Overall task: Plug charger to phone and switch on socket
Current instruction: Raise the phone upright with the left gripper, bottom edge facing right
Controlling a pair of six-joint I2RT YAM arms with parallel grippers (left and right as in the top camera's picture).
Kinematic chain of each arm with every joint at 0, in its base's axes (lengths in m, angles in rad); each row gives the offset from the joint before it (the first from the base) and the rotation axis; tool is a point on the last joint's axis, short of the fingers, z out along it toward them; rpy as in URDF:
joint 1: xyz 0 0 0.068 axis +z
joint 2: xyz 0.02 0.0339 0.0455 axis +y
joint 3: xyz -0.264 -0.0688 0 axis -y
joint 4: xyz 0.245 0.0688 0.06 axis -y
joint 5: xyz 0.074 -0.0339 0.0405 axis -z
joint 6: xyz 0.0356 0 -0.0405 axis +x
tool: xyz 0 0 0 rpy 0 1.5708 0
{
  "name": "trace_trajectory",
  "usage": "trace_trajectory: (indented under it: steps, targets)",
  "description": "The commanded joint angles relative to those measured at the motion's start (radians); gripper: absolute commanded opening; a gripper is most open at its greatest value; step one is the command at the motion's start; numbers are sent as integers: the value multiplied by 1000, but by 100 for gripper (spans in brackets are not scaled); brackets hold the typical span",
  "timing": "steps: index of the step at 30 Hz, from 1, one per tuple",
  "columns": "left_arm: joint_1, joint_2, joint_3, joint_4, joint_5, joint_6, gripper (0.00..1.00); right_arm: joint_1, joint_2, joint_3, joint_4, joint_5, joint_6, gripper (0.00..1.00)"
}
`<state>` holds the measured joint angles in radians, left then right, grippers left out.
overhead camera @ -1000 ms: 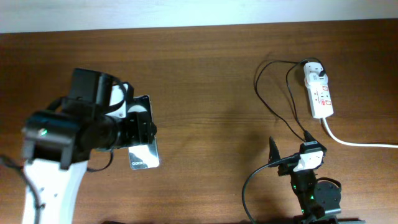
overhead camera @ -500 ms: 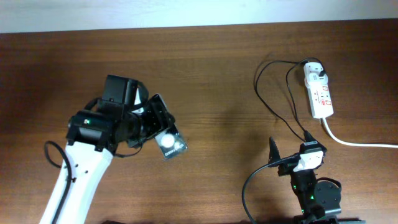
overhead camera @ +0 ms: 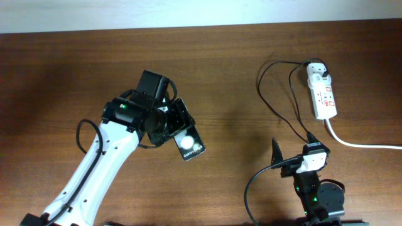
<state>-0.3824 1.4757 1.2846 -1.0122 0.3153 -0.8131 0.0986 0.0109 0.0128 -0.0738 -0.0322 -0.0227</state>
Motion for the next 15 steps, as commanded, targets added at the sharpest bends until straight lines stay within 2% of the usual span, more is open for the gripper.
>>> trace_trajectory:
  steps: [1,15]
  targets:
    - [-4,2,2,5,14,-12,63,-8,-8,-7,-2,-10,4,99]
    - [-4,2,2,6,0,-14,65,-8,-8,-7,-1,-9,4,99]
